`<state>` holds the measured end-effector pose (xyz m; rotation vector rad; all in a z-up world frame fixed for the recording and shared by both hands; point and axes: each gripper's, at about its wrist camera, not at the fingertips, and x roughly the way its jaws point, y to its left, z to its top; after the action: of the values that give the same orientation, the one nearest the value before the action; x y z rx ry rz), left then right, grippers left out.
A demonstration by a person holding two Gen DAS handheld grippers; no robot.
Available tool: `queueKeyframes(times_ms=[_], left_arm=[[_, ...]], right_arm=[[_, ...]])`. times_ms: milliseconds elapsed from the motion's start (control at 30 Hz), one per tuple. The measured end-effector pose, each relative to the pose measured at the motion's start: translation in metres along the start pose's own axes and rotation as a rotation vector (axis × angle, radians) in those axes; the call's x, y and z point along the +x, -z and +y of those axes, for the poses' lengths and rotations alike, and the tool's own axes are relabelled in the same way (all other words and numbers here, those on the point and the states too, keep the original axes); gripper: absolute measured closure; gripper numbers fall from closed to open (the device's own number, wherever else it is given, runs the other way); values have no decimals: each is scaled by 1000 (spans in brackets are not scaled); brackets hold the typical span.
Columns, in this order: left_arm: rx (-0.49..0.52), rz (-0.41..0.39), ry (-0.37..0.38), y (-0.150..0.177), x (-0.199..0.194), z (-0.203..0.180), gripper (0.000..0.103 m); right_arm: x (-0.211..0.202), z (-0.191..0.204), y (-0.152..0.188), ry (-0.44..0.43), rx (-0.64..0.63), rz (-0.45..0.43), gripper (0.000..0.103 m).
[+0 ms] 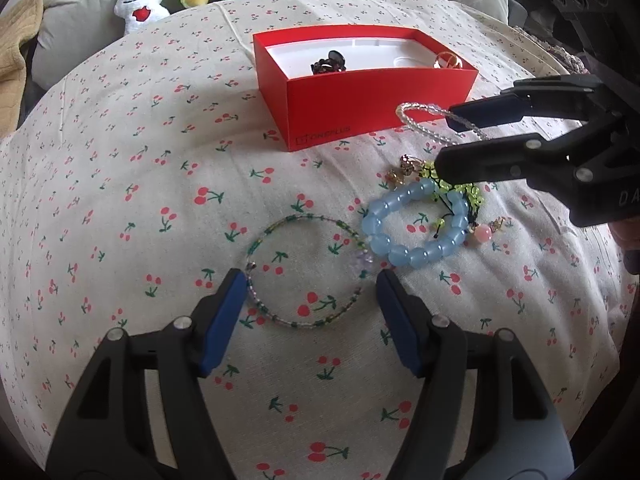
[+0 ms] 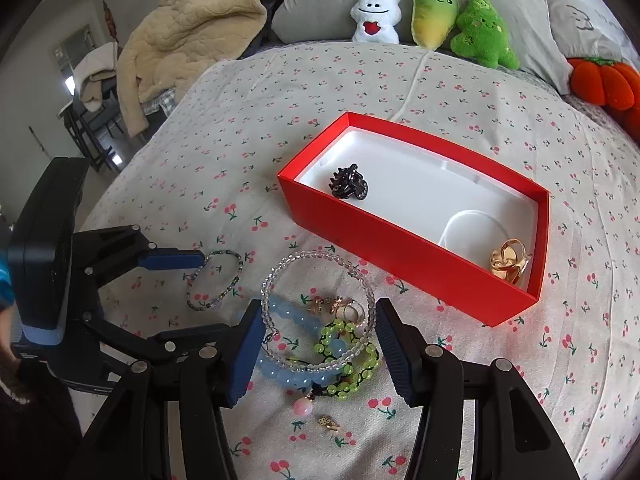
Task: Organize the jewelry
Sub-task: 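Carry the thin bracelet into the red box with the left gripper while the right carries the clear one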
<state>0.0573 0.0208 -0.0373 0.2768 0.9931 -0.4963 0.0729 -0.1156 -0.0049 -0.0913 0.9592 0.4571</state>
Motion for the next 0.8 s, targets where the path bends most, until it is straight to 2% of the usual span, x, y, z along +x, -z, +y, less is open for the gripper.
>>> queueKeyframes(times_ms=[133,267,433,500,733,767,800], left_arm=[[-33,1,4,0,1,3,35],[-18,-2,-19,0,3,-1,35],[-8,-14,-28,0,-2,-3,51],[-20,-14,-32,-1,-3,0,66],[-31,-10,-40,0,-4,2,69],[-30,-15,-42,0,-5,1,79],[-31,-18,-43,0,-5,1,95]], right_arm=[[0,2,0,2,-1,0,47],[-1,4,0,1,-6,-1,47],[-3,6,1,10,-18,-6,47],[-6,5,1,13,-16,-14,47],[-12,0,-2,18,3,-34,47],[-12,0,-2,19,2,-33,47],[-12,0,-2,19,2,-31,47]])
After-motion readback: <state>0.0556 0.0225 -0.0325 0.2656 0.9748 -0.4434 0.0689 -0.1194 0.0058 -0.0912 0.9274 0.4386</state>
